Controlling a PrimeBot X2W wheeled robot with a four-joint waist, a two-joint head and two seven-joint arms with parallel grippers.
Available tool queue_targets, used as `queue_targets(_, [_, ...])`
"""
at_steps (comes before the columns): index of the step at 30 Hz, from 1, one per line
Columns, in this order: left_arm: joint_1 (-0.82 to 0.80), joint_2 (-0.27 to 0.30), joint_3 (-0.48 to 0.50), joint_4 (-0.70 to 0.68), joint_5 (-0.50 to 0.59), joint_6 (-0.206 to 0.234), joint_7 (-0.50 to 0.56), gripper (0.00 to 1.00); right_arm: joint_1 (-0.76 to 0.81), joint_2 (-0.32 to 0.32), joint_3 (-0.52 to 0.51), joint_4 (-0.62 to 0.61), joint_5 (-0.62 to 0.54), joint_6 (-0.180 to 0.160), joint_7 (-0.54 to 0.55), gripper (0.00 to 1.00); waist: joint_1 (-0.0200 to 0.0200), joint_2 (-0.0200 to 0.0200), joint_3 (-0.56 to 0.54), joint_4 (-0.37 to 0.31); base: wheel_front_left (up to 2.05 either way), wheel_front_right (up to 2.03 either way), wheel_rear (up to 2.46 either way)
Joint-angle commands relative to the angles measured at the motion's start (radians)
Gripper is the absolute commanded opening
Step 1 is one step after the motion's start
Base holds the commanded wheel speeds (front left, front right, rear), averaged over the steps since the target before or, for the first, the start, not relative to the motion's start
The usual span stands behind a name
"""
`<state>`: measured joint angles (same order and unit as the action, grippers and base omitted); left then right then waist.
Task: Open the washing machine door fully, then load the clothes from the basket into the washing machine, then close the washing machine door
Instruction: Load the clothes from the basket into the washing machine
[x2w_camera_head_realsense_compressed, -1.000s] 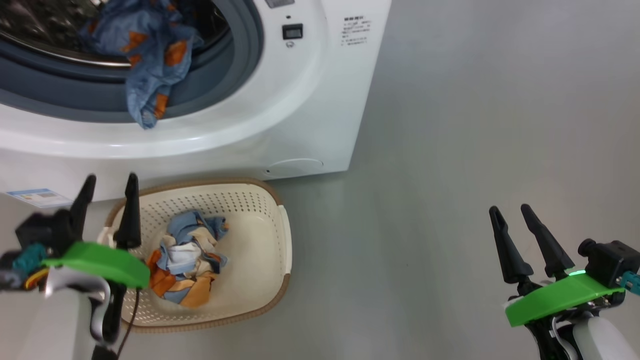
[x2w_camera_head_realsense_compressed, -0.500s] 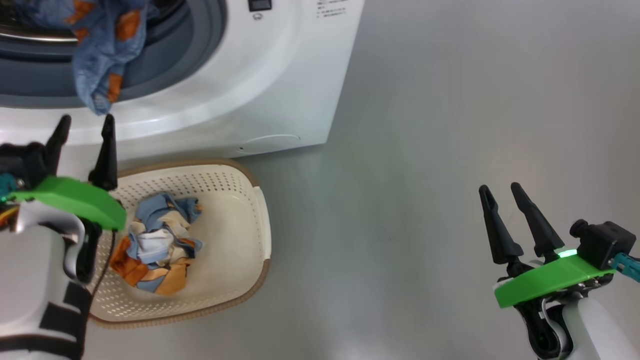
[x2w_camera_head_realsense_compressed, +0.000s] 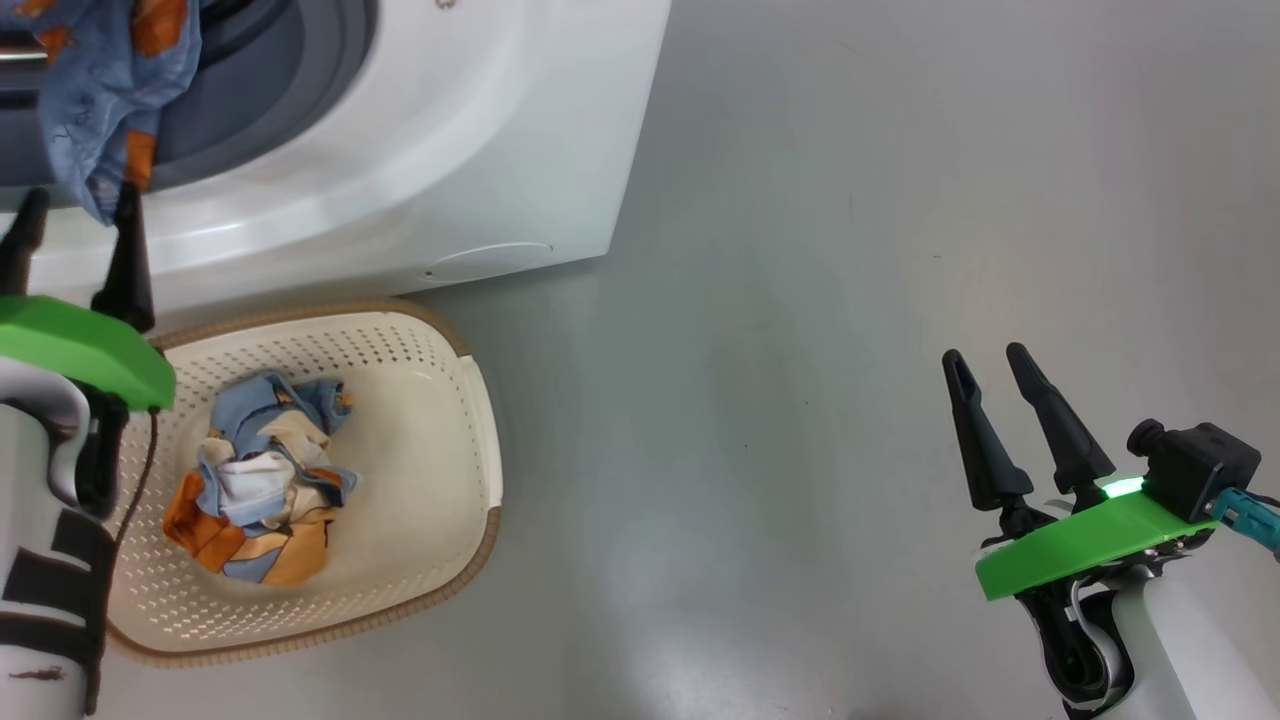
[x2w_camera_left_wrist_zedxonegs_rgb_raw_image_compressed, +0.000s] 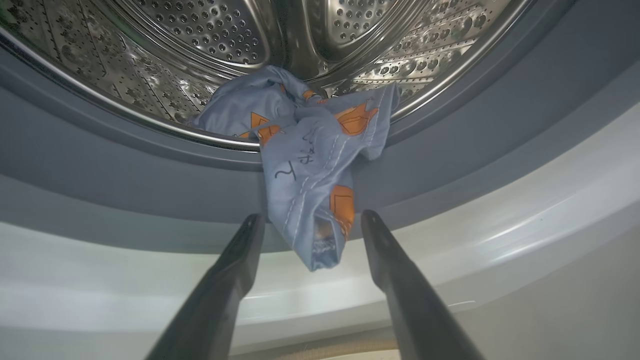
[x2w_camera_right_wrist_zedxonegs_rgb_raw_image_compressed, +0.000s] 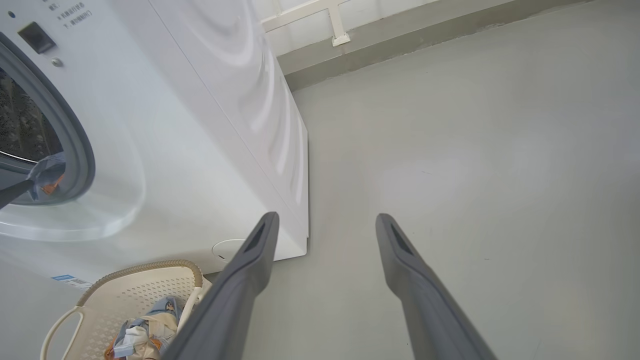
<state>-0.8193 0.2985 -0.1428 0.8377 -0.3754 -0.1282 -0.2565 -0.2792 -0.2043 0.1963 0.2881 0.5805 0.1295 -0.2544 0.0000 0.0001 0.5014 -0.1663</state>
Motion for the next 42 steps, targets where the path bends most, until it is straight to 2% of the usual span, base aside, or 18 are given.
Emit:
queue_targets(1, [-0.027,0.052,0.035,-0.008,0.005,-0.002,-0.005,1.00,-0.002,-0.005,0.018,-0.024,-0.009,0.001,-0.007,1.00,0.0000,-0.0001,0.006,-0.006,0.00,0.00,0.00])
queue_targets(11, [-0.052,0.056,0.055,0.029,0.025,-0.002,-0.005,0.99,-0.012,-0.007,0.028,-0.025,-0.009,0.001,-0.007,1.00,0.0000,-0.0001,0.010,-0.019,0.00,0.00,0.00])
queue_targets(12, [-0.054,0.057,0.056,0.031,0.027,-0.002,-0.005,0.89,-0.013,-0.007,0.028,-0.025,-0.010,0.001,-0.007,1.00,0.0000,-0.0001,0.011,-0.020,0.00,0.00,0.00])
queue_targets(15, [-0.059,0.058,0.060,0.034,0.034,-0.002,-0.005,0.50,-0.014,-0.006,0.029,-0.027,-0.011,0.001,-0.007,1.00,0.0000,-0.0001,0.014,-0.024,0.00,0.00,0.00])
queue_targets(19, [-0.064,0.060,0.066,0.038,0.044,-0.002,-0.005,0.34,-0.015,-0.003,0.030,-0.027,-0.011,0.001,-0.007,1.00,0.0000,-0.0001,0.019,-0.030,0.00,0.00,0.00])
queue_targets(23, [-0.071,0.061,0.068,0.035,0.054,-0.002,-0.005,0.24,-0.016,0.001,0.027,-0.027,-0.011,0.001,-0.007,1.00,0.0000,-0.0001,0.024,-0.033,0.00,0.00,0.00])
queue_targets(26, [-0.083,0.063,0.065,0.024,0.062,-0.002,-0.005,0.01,-0.016,0.003,0.023,-0.029,-0.011,0.001,-0.007,1.00,0.0000,-0.0001,0.029,-0.034,0.00,0.00,0.00])
queue_targets(35, [-0.159,0.073,0.044,0.019,0.064,-0.002,-0.005,0.00,-0.023,0.015,0.029,-0.030,-0.011,0.001,-0.007,1.00,0.0000,-0.0001,0.046,-0.038,0.00,0.00,0.00])
queue_targets(42, [-0.295,0.100,0.010,0.111,0.043,-0.003,-0.005,0.00,-0.036,0.026,0.044,-0.030,-0.007,0.001,-0.007,1.00,0.0000,-0.0001,0.071,-0.062,0.00,0.00,0.00])
